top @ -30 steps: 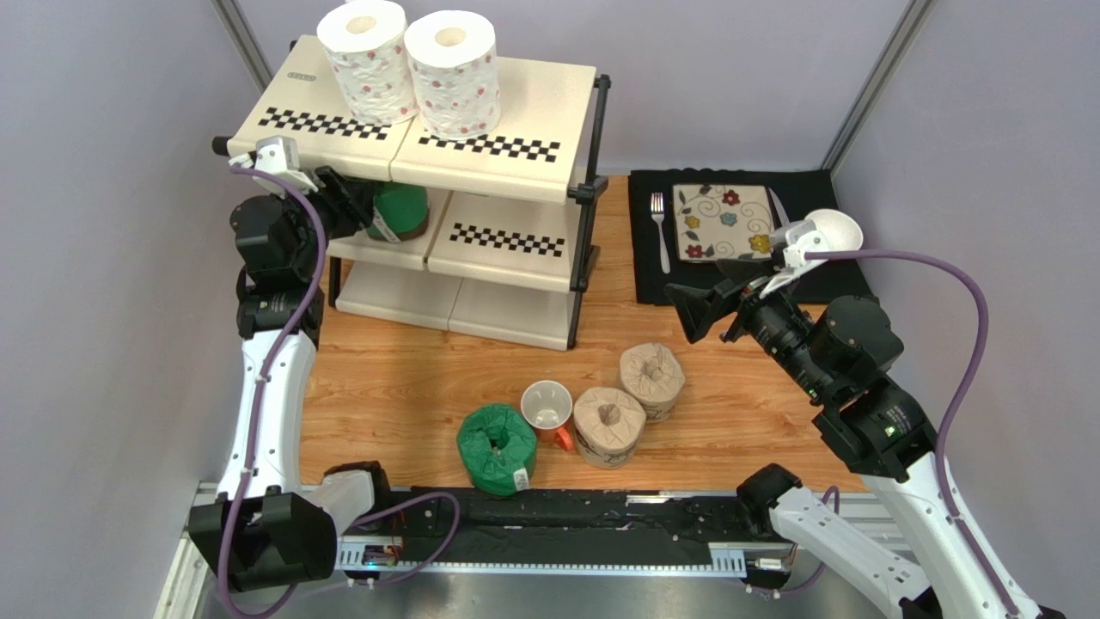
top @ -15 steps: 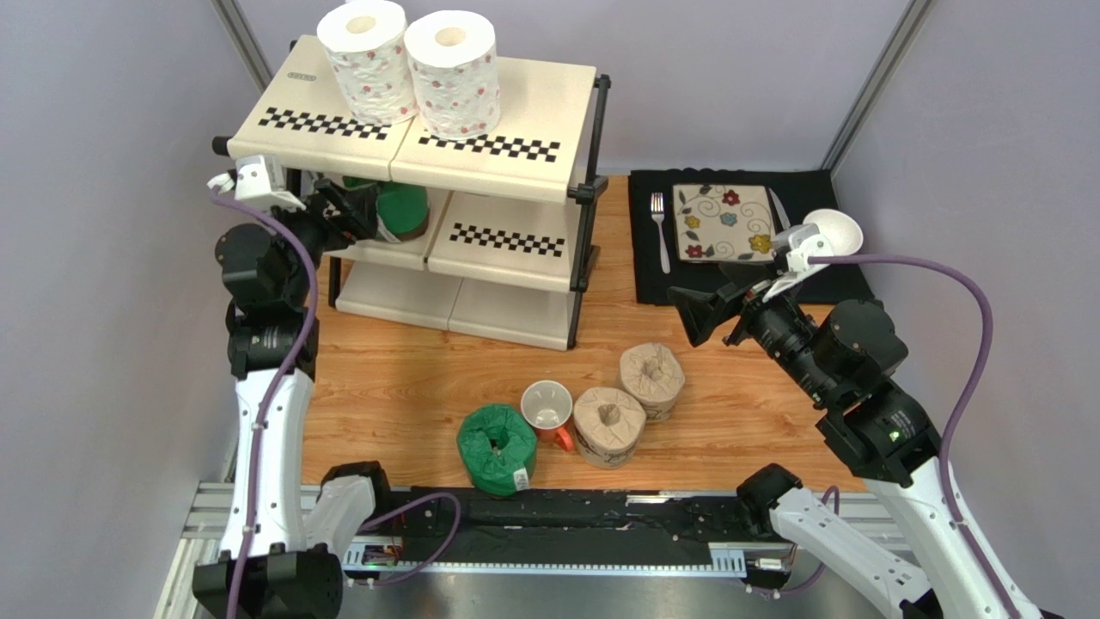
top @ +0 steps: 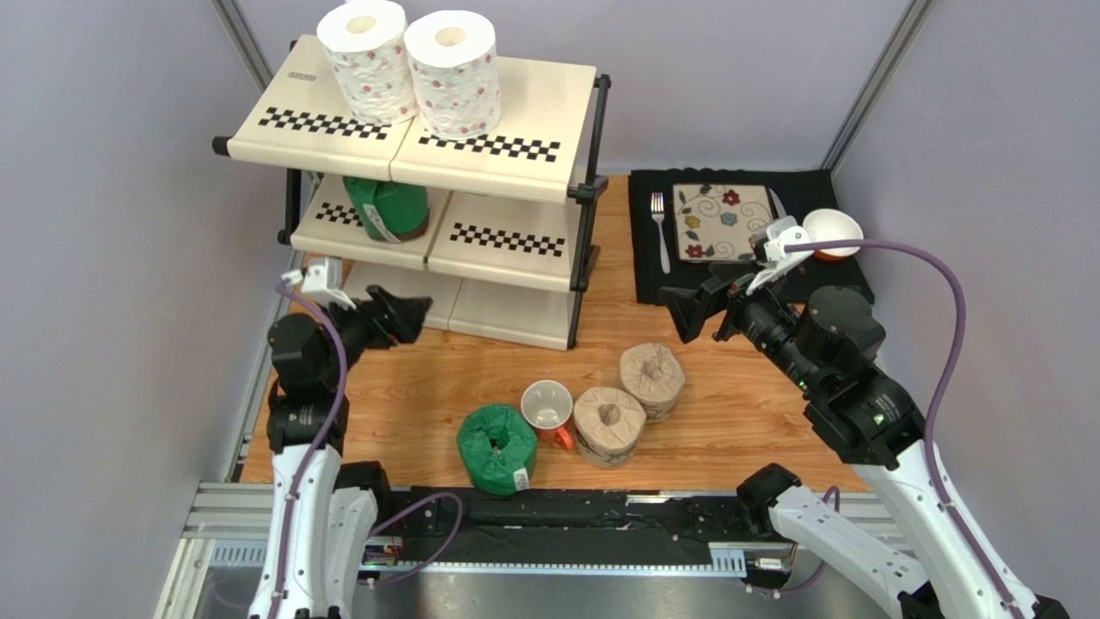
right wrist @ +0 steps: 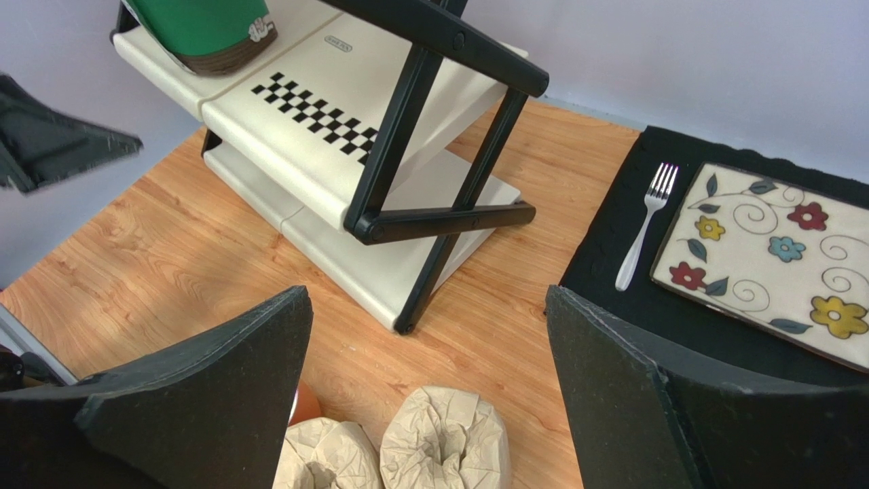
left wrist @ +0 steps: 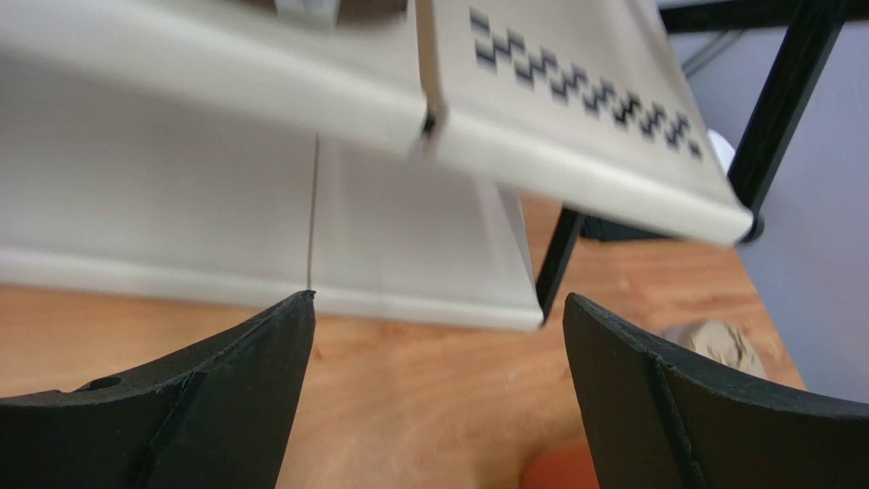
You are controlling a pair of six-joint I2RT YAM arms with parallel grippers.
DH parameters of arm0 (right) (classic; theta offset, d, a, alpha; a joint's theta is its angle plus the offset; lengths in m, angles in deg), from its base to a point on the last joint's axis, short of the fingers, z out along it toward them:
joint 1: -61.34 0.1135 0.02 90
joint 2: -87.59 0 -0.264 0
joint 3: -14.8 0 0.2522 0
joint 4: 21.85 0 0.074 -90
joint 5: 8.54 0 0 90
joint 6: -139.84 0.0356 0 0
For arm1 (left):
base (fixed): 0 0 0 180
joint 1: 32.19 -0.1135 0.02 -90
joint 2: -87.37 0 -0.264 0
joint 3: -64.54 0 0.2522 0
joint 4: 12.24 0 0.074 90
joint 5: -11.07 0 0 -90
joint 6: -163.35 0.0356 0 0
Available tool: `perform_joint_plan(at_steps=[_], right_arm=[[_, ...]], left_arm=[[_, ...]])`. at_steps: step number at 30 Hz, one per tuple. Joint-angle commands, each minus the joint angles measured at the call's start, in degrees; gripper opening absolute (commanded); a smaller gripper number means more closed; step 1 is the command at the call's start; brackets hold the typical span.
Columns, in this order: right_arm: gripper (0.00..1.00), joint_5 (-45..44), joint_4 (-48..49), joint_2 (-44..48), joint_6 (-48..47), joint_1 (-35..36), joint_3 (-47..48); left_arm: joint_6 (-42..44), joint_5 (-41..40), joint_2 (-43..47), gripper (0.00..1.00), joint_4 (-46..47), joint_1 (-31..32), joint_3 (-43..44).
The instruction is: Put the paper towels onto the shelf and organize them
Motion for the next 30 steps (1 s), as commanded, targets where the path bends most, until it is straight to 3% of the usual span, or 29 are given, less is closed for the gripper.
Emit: perform_joint_plan(at_steps=[1, 5, 16, 22, 30], right_arm=[[0.89, 0.39, -0.18, -0.94, 0.85, 0.16, -0.24], [0.89, 1.18, 0.43, -1.73, 1.38, 0.16, -0.24], [0.89, 1.62, 2.81, -2.35, 3.04, 0.16, -2.08], [0.89, 2.06, 2.98, -2.61, 3.22, 0.07, -2.17], [0.89, 1.97, 2.81, -2.26, 3.23, 0.25, -2.09]], left_arm=[[-2.51, 3.16, 7.49, 0.99, -4.44, 4.92, -5.69], [-3.47, -0.89, 15.12, 0.99, -8.4, 12.83, -10.36], [-5.85, 1.83, 26.22, 0.99, -26.95, 13.29, -11.86], [-3.57, 3.59, 25.61, 0.99, -29.68, 13.29, -12.13], [-0.76, 0.17, 19.9, 0.99, -25.02, 13.9, -10.9]])
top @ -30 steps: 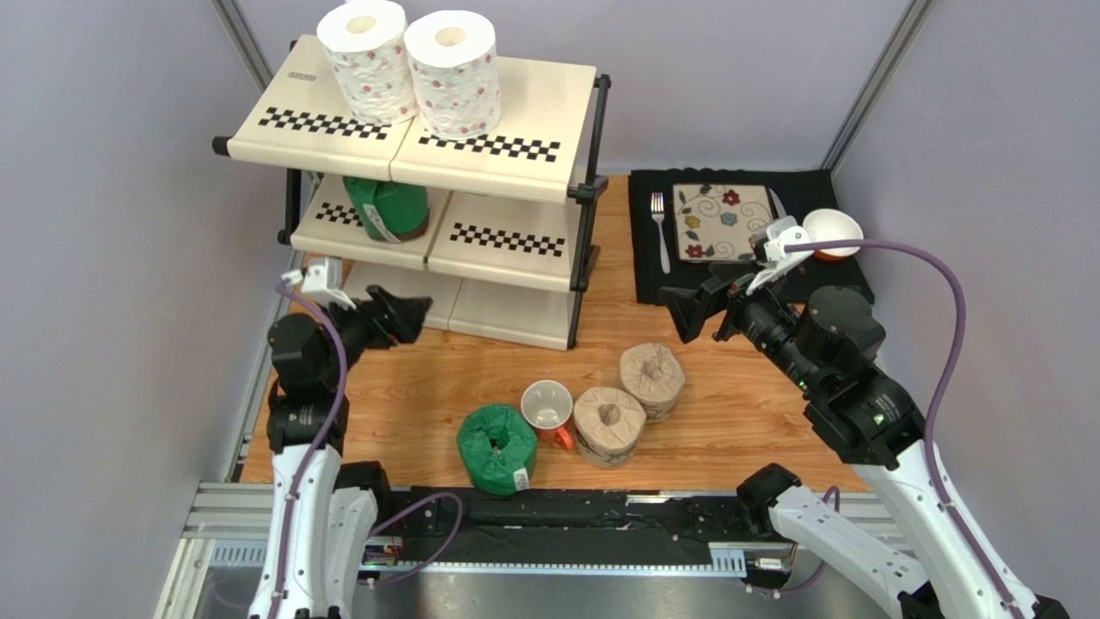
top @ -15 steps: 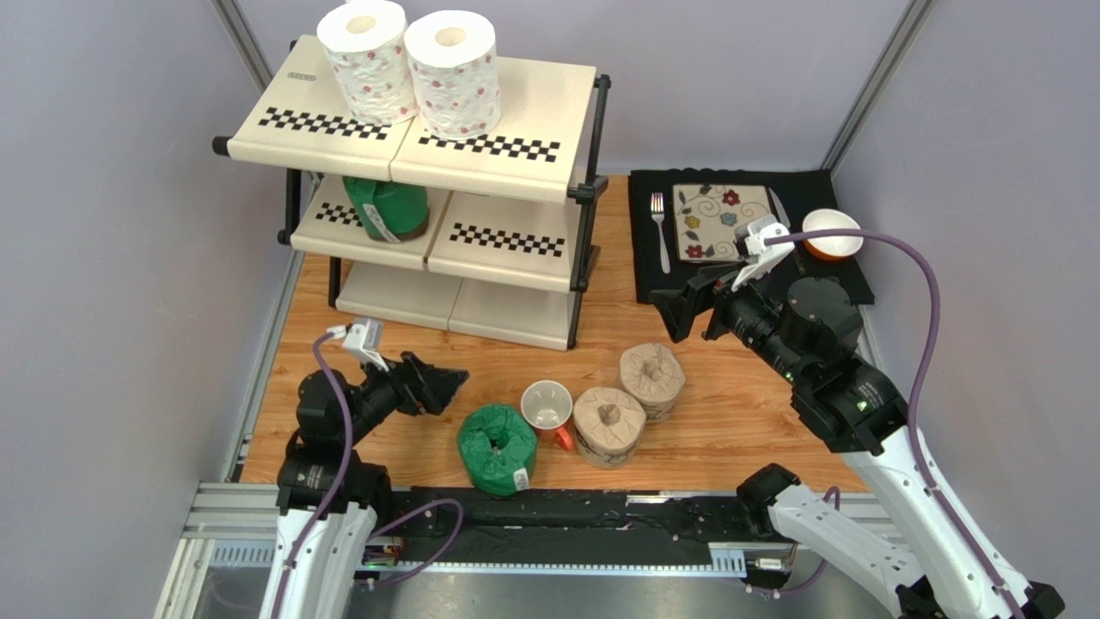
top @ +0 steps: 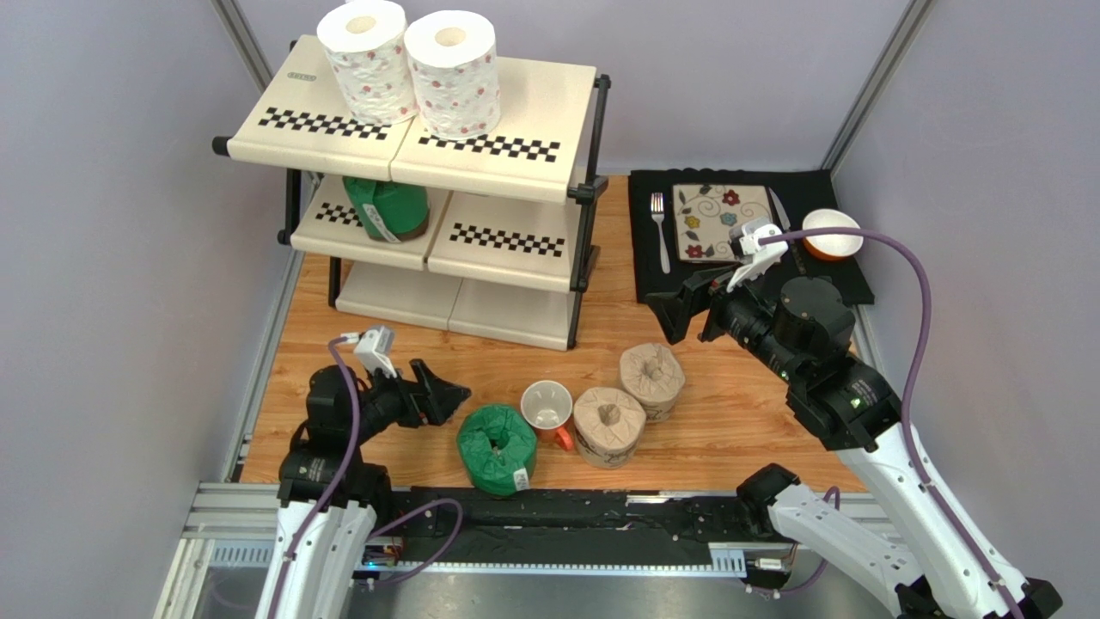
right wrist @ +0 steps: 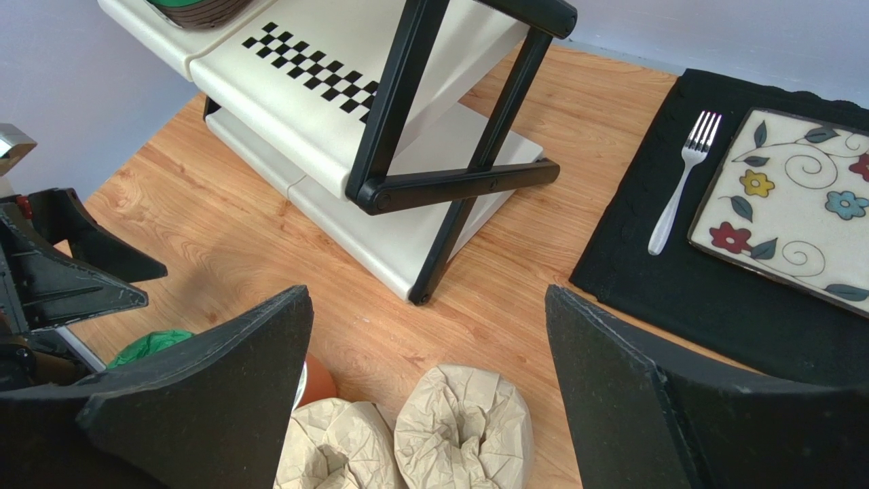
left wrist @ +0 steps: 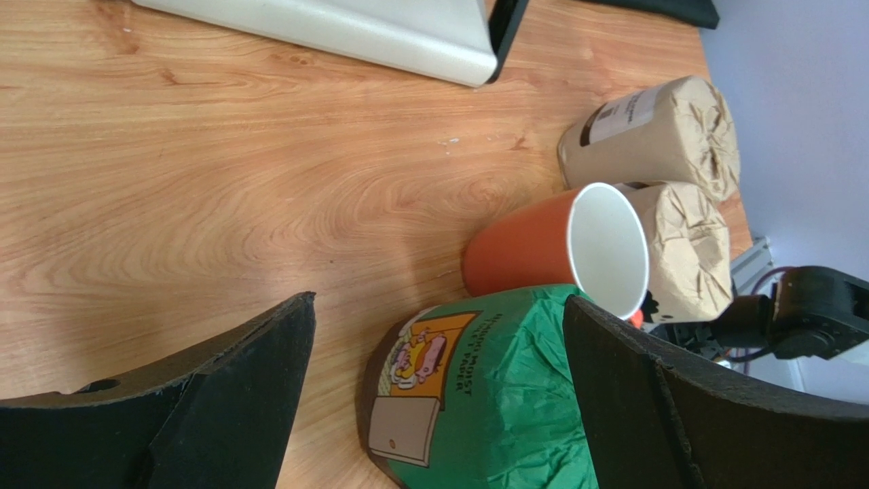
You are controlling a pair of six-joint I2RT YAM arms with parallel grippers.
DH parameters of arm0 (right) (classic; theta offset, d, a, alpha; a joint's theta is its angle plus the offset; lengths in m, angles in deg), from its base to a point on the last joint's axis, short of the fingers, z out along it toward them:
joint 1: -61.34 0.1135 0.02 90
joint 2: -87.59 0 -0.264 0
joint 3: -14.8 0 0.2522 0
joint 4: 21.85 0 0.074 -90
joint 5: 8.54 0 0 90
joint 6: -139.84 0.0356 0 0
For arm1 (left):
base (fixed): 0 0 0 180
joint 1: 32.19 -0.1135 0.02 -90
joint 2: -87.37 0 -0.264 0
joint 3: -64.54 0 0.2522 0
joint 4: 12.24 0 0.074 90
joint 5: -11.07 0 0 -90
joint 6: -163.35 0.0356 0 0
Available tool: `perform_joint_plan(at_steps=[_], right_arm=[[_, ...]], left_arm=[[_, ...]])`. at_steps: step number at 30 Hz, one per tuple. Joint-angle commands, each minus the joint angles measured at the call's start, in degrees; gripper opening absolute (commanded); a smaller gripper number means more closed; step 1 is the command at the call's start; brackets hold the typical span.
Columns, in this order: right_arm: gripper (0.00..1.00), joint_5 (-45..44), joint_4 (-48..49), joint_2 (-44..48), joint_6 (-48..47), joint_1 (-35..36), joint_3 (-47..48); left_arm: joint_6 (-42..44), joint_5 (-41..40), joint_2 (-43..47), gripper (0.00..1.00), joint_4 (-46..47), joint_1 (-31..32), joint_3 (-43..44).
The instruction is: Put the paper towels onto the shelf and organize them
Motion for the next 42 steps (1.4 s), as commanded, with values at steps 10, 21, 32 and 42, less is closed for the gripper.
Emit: perform_joint_plan(at_steps=[10, 21, 32, 42], right_arm=[[0.89, 1.41, 3.91, -0.72, 1.28, 0.16, 0.23], [0.89, -0.09, 2.76, 0.51, 0.58, 0.07, -0.47], [0.89, 0.53, 3.56, 0.69, 0.84, 0.16, -1.44], [0.89, 0.27, 3.73, 0.78, 0.93, 0.16, -1.79]], left_arm=[[2.51, -10.1, -8.0, 0.99, 9.28, 3.18, 4.84], [6.98, -48.66, -22.23, 0.99, 14.76, 42.53, 11.33], [5.23, -51.77, -22.16, 0.99, 4.92, 49.41, 16.0], [3.38, -44.22, -17.85, 0.99, 1.66, 49.76, 12.93]])
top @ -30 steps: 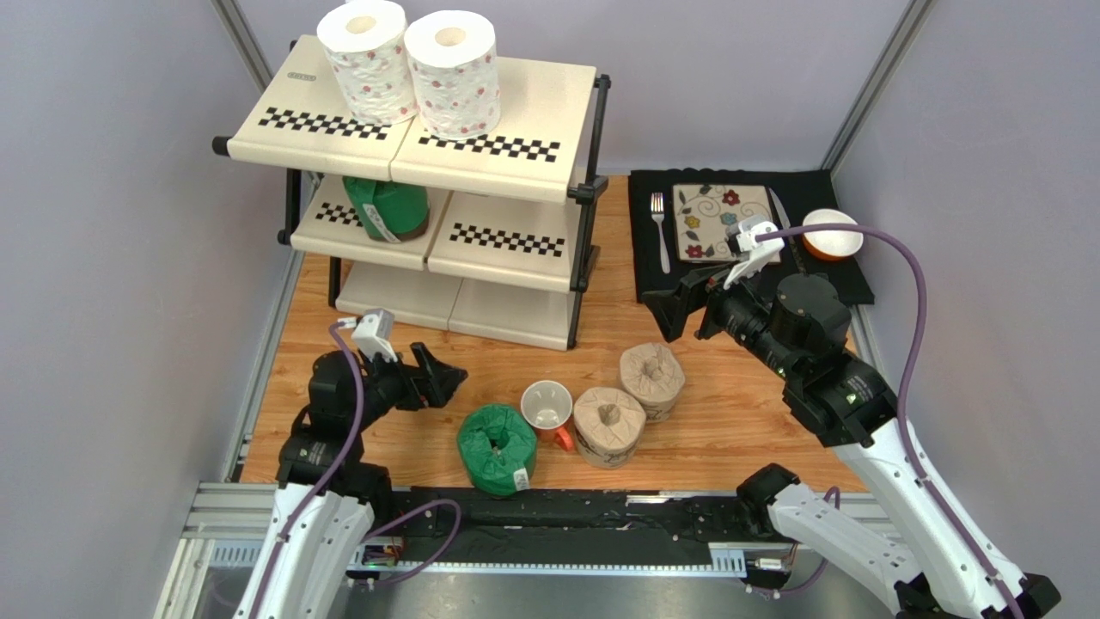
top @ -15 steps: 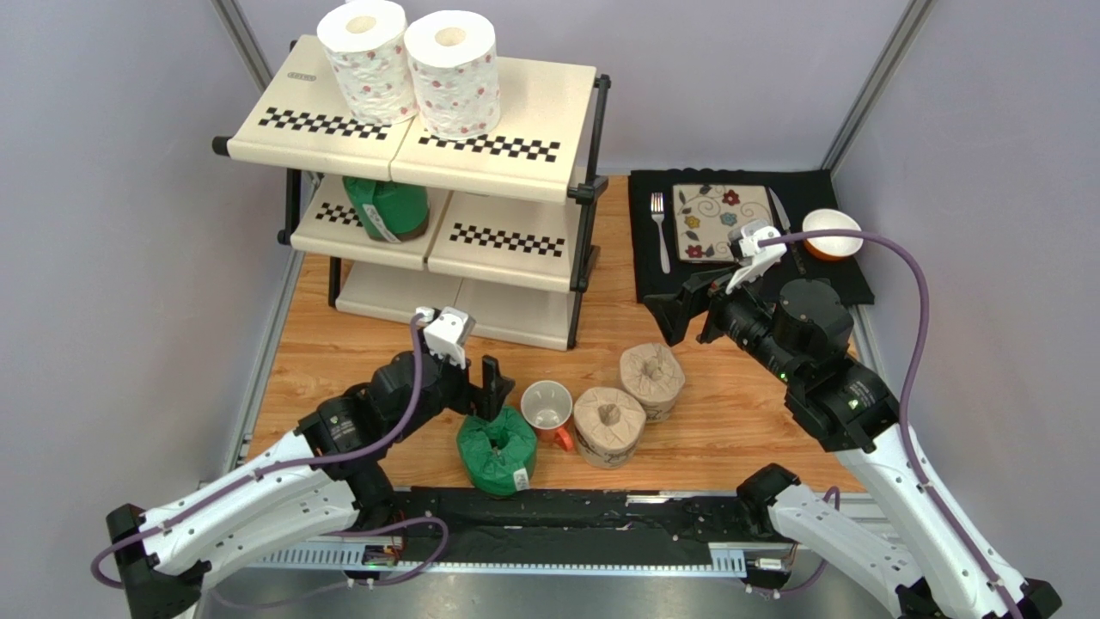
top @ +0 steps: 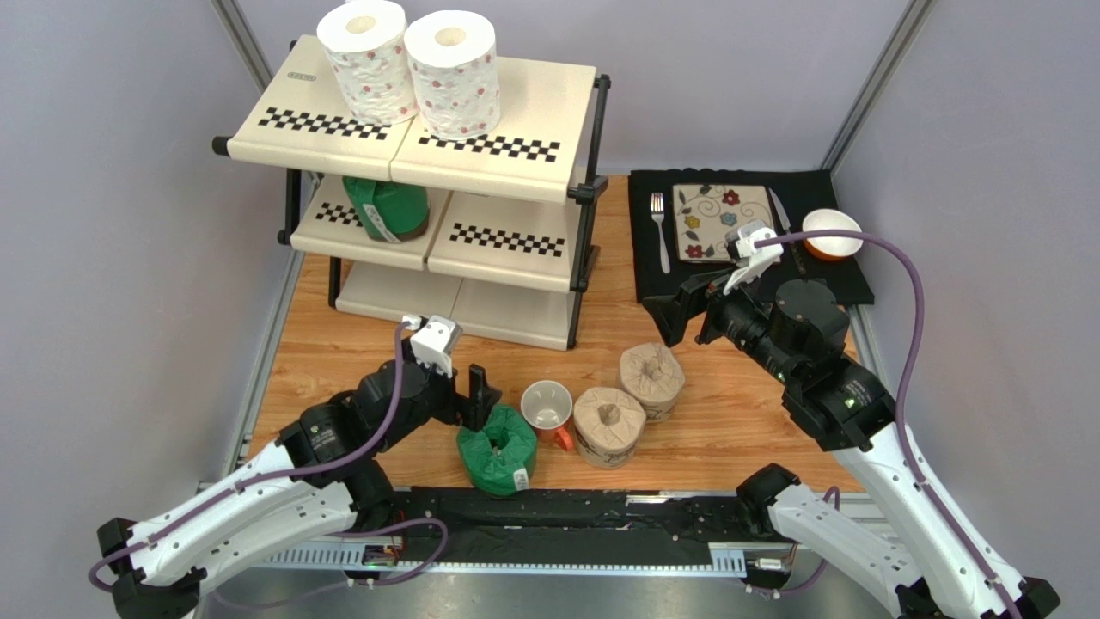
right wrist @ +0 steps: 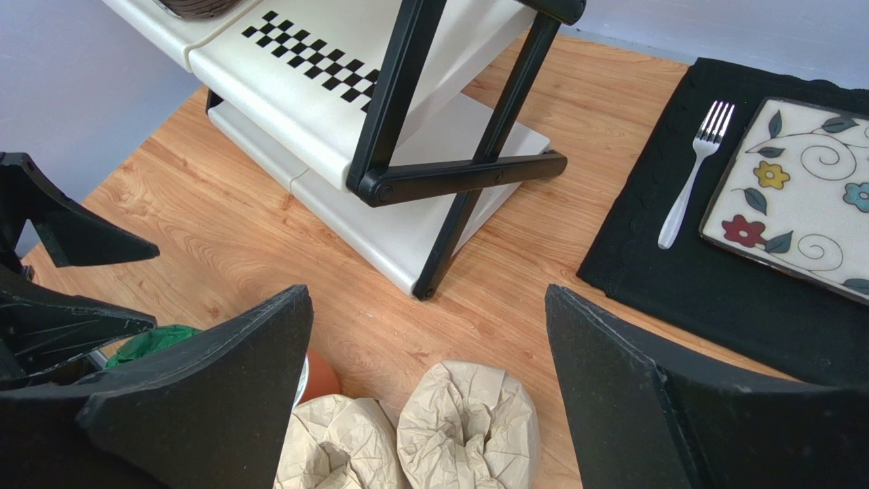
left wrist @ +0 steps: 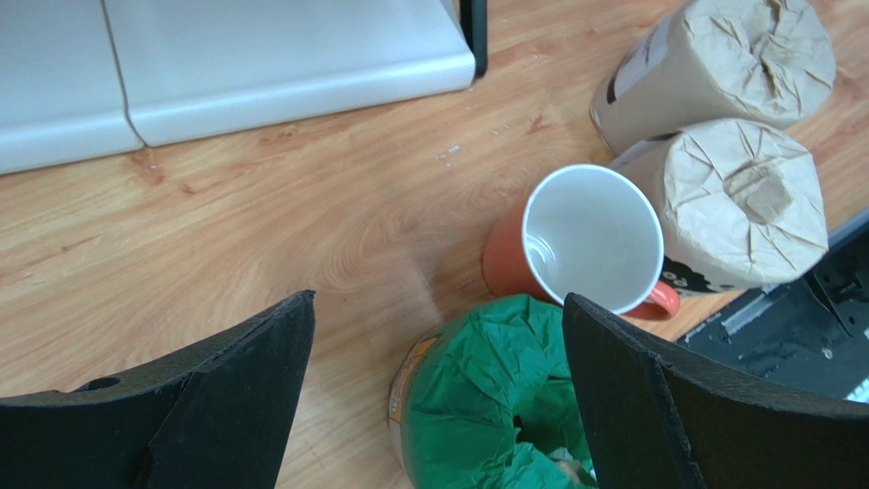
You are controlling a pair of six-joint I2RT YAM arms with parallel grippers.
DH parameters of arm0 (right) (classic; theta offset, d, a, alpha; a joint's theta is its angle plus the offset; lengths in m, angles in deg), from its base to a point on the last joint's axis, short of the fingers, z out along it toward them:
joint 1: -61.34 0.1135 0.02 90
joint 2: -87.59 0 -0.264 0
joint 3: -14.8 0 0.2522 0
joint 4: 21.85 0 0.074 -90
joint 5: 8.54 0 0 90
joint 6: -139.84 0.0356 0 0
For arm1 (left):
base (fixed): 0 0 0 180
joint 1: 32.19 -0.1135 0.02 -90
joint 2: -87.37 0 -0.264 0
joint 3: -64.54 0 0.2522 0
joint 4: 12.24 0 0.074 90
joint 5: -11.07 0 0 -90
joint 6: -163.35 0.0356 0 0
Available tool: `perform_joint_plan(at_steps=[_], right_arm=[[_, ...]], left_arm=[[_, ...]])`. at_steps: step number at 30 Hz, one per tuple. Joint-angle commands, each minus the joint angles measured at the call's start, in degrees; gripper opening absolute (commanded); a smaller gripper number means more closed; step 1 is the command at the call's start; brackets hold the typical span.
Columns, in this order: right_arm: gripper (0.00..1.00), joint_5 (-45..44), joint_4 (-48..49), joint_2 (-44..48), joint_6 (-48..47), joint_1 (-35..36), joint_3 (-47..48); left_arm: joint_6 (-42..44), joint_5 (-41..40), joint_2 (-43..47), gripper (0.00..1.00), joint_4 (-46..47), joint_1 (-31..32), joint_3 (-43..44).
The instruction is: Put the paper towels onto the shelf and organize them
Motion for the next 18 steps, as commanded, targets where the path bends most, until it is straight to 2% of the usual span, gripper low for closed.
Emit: perform_joint_plan(at_steps=[1, 7, 14, 18], right_arm=[[0.89, -0.3, 2.44, 0.4, 0.43, 0.16, 0.15], [0.89, -0.21, 2.27, 0.23, 0.52, 0.07, 0.33], [0.89, -0.57, 2.26, 0.41, 0.52, 0.16, 0.15], [0.89, -0.3, 2.62, -0.03, 0.52, 0.16, 0.42]], left_arm=[[-0.64, 5.79, 1.19, 0.99, -1.38, 0.39, -0.89], [1.03, 11.08, -0.04, 0.99, -3.31, 0.3, -1.42], [0.6, 8.09, 1.89, 0.99, -7.7, 0.39, -2.99], [-0.37, 8.0, 2.51, 0.99, -7.27, 0.39, -4.93]])
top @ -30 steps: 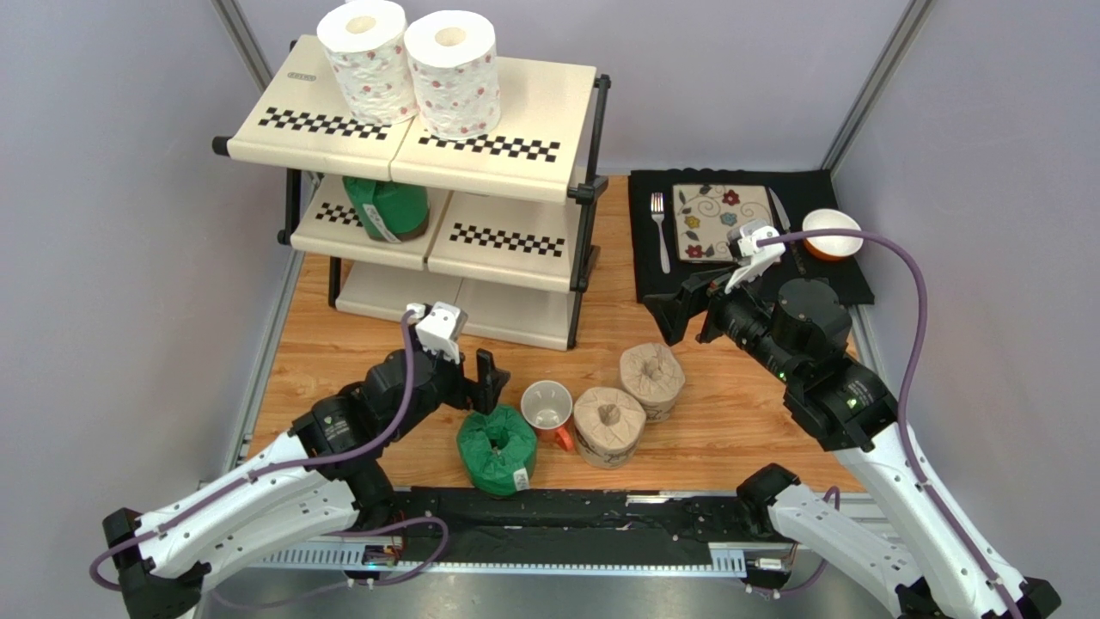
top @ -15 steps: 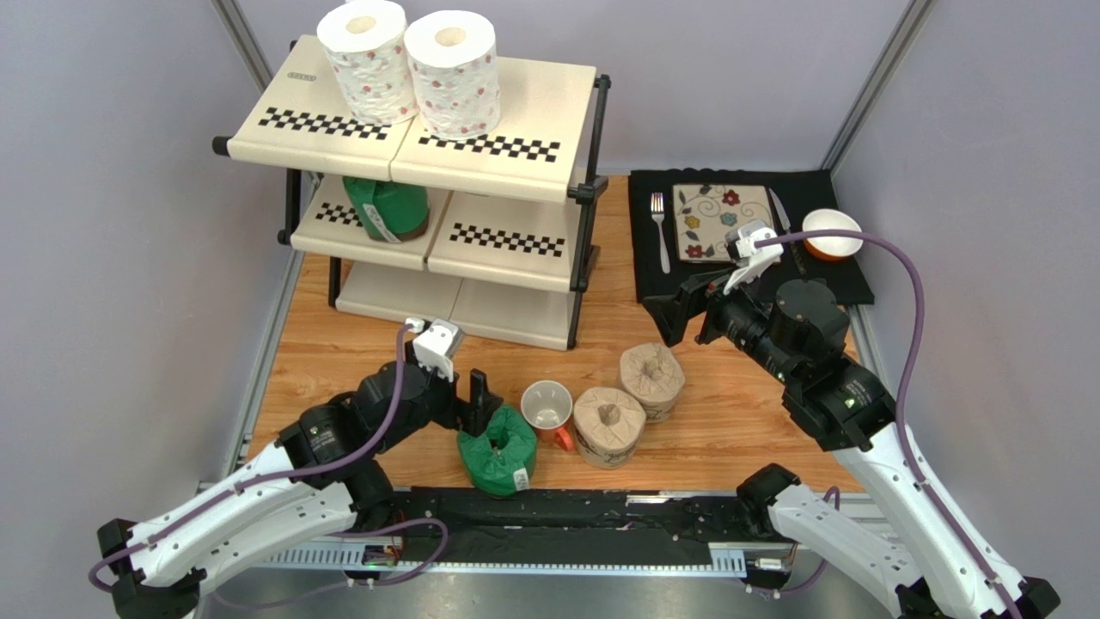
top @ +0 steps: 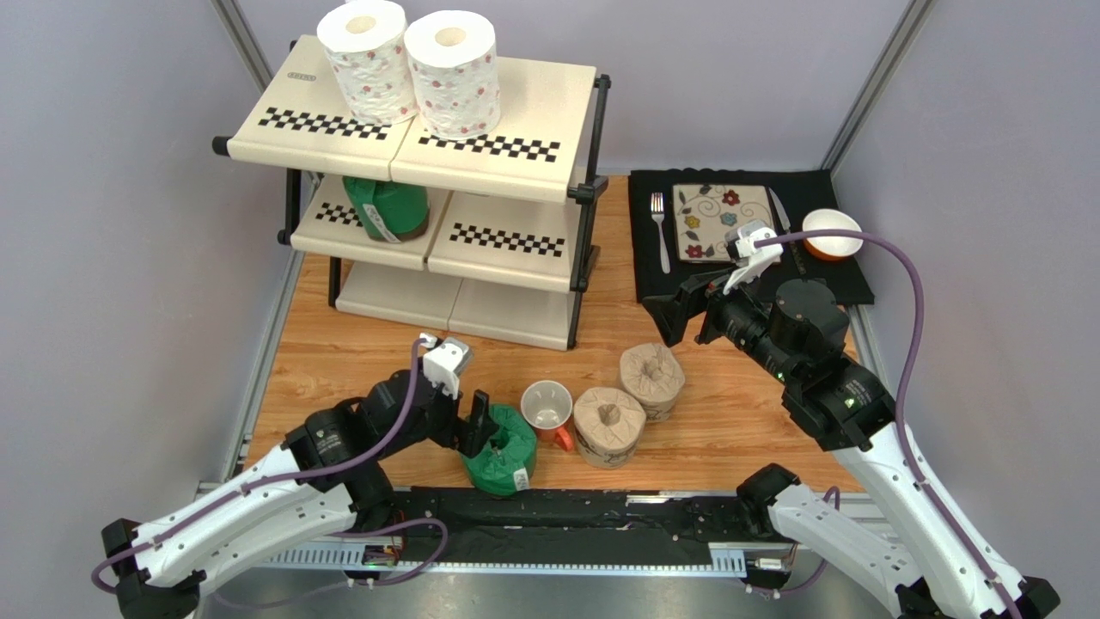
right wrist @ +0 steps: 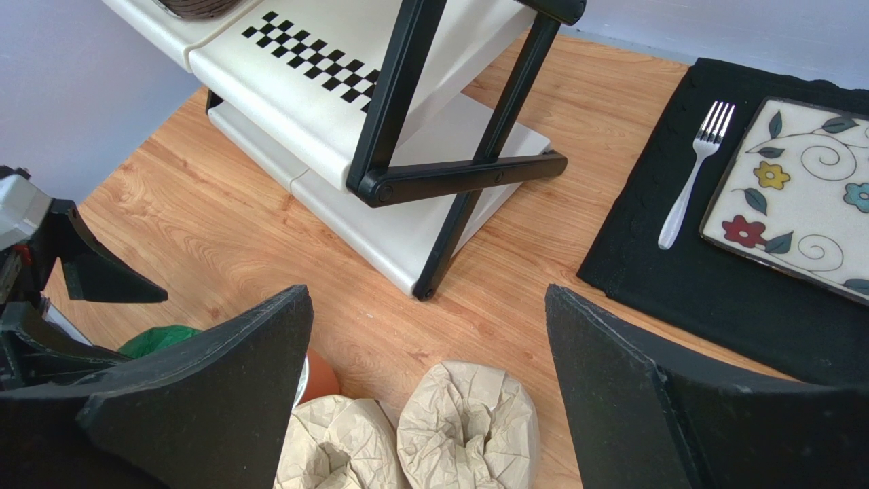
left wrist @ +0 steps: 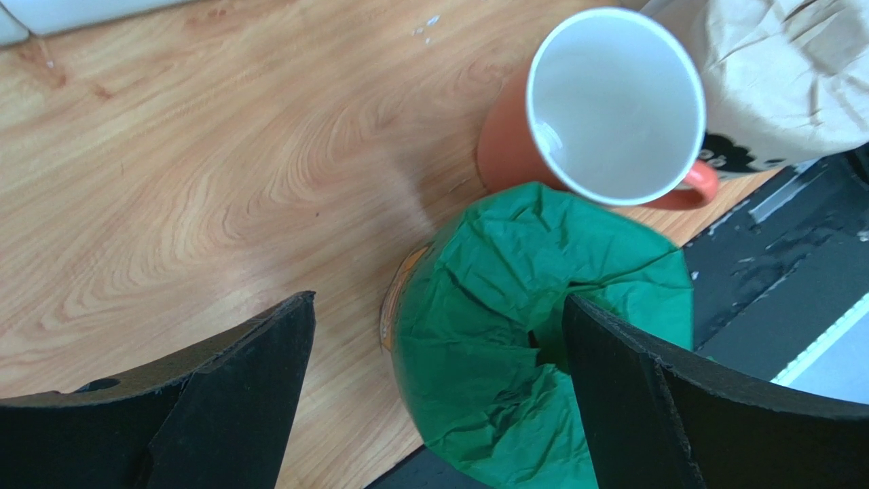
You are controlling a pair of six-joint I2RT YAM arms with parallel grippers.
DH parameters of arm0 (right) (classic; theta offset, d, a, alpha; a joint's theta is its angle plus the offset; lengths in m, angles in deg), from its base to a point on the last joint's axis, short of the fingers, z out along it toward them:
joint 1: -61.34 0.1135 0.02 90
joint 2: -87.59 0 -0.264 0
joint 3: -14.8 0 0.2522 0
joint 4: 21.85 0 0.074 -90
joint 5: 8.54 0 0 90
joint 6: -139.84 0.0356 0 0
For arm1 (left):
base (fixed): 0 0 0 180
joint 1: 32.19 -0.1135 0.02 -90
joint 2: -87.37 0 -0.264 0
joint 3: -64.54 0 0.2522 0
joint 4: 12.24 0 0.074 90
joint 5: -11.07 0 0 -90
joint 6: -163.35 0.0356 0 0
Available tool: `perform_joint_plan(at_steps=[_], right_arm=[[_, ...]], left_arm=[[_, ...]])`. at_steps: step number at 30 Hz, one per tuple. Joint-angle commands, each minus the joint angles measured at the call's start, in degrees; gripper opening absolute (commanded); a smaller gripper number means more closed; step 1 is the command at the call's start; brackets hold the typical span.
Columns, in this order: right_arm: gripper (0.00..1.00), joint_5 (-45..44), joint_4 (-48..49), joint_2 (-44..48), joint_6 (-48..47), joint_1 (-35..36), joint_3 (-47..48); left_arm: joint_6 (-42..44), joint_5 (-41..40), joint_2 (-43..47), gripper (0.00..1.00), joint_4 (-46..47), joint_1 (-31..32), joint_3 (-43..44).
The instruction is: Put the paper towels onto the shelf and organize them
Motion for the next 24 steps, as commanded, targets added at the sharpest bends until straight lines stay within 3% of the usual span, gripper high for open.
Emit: perform_joint_plan(at_steps=[1, 7, 16, 19, 24], right_arm=[[0.89, -0.13, 2.49, -0.06, 0.52, 0.16, 0.59], [0.89, -0.56, 1.87, -0.14, -0.01, 0.16, 0.94], [0.89, -0.57, 1.96, -0.14, -0.1, 0.16, 0.86], [0.89, -0.74, 1.78, -0.06, -0.19, 0.16, 0.86], [0.89, -1.01, 1.69, 0.38, -0.19, 0.16, 0.51]], left_arm=[[-0.55, -0.06, 0.65, 0.99, -0.76, 0.3, -2.17], [-0.72, 0.91, -0.67, 0.96, 1.35, 0.3, -4.38], [-0.11, 1.52, -2.95, 0.78, 3.2, 0.3, -5.7], [-0.28, 2.49, -3.48, 0.66, 3.81, 0.3, -6.4], [-0.37, 3.63, -2.87, 0.38, 3.91, 0.3, -6.4]])
